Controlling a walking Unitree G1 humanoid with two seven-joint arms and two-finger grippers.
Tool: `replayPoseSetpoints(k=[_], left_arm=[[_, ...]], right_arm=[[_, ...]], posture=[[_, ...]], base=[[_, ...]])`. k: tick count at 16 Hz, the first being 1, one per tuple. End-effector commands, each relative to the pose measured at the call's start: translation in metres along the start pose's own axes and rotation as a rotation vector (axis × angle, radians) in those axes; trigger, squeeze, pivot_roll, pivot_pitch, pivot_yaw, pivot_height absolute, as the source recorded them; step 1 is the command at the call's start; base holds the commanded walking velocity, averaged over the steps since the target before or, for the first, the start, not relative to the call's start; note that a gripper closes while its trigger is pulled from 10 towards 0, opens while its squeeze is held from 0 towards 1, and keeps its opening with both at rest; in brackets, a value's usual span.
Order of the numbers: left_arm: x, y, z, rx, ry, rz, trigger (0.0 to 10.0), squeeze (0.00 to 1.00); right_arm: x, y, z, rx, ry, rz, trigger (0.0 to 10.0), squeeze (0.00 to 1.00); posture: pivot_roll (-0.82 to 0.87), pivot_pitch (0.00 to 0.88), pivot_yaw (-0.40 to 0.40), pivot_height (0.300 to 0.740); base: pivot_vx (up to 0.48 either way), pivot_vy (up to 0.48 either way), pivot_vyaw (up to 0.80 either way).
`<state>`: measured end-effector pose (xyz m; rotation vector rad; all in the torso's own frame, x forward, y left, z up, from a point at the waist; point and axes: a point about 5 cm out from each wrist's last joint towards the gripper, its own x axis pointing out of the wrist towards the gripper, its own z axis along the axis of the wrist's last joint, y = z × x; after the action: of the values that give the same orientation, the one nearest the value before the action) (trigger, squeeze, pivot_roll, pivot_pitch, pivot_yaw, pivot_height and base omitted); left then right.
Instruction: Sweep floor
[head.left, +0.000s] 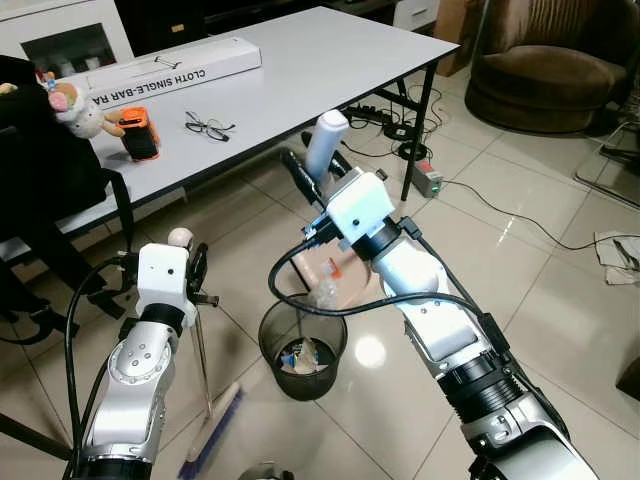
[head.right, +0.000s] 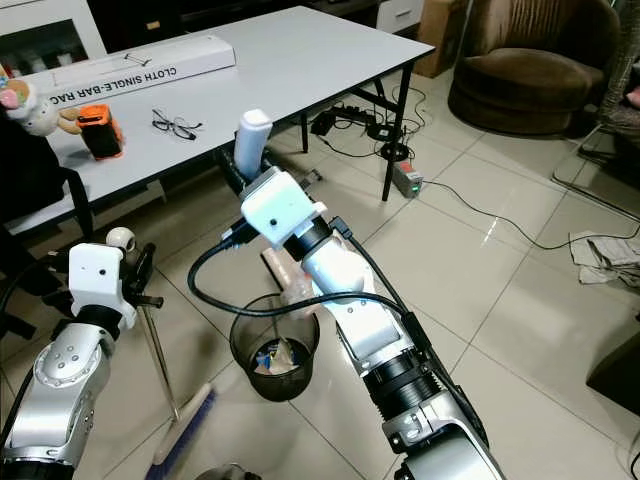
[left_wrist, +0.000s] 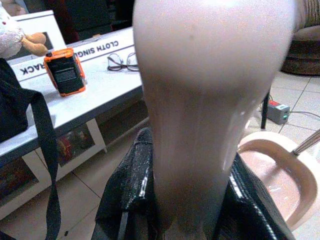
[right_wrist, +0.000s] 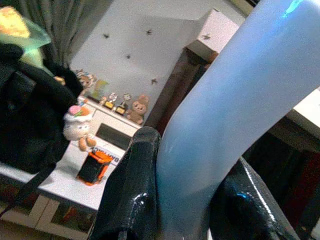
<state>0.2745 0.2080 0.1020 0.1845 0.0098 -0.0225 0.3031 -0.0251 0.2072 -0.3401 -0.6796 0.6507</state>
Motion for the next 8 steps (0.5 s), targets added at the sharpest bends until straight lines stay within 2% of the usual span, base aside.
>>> replayPoseSetpoints(k=[1, 6, 8], left_arm=[[0.004, -0.001, 0.006, 0.016, -0.018, -0.003, 10.0, 0.0], [0.005, -0.003, 0.005, 0.015, -0.017, -0.013, 10.0, 0.0], [0.005, -0.004, 0.005, 0.015, -0.017, -0.014, 10.0, 0.0]], right_arm=[[0.001, 0.002, 0.005, -0.039, -0.046, 0.036, 10.0, 0.0], [0.0, 0.004, 0.003, -0.037, -0.045, 0.054, 10.0, 0.0], [0.0, -0.007, 0.001, -0.066, -0.028, -0.014, 10.0, 0.0]], posture=[[0.02, 0.012, 0.044, 0.74], [0.01, 0.01, 0.043, 0.74], [0.01, 0.009, 0.039, 0.74]], base=[[0.0, 0.0, 0.0], [0.0, 0.0, 0.0], [0.0, 0.0, 0.0]])
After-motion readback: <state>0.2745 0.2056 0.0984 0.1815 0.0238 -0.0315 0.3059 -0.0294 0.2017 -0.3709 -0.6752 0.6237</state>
